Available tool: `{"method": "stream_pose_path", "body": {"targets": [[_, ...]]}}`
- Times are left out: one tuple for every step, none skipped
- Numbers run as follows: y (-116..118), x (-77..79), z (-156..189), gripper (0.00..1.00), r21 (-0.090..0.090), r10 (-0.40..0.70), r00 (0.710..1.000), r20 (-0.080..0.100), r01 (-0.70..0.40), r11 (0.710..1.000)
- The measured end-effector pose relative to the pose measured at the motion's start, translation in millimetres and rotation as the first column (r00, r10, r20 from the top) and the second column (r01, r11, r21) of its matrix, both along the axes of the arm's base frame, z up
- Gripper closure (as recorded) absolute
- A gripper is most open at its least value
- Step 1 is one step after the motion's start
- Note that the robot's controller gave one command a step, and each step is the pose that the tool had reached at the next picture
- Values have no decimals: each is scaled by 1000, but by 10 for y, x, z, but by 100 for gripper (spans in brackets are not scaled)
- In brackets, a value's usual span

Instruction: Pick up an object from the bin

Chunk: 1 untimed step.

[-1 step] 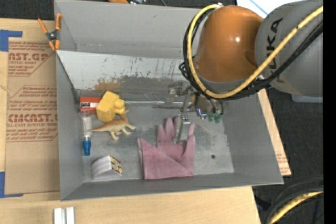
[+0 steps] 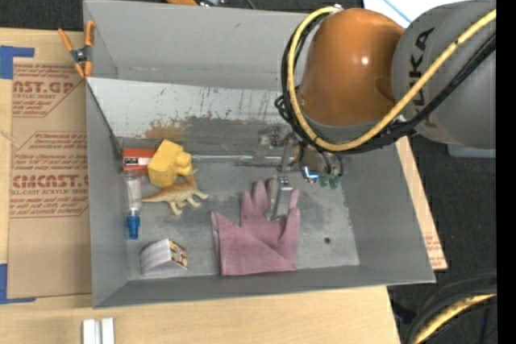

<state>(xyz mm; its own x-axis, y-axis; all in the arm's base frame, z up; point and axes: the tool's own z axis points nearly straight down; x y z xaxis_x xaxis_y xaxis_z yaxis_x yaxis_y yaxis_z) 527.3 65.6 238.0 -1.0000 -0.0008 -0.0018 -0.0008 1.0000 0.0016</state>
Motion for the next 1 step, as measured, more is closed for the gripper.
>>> {"method": "stream_pose_path", "body": {"targets": [[-14, 22, -171, 0, 1, 14, 1000, 13, -14, 1000]]}}
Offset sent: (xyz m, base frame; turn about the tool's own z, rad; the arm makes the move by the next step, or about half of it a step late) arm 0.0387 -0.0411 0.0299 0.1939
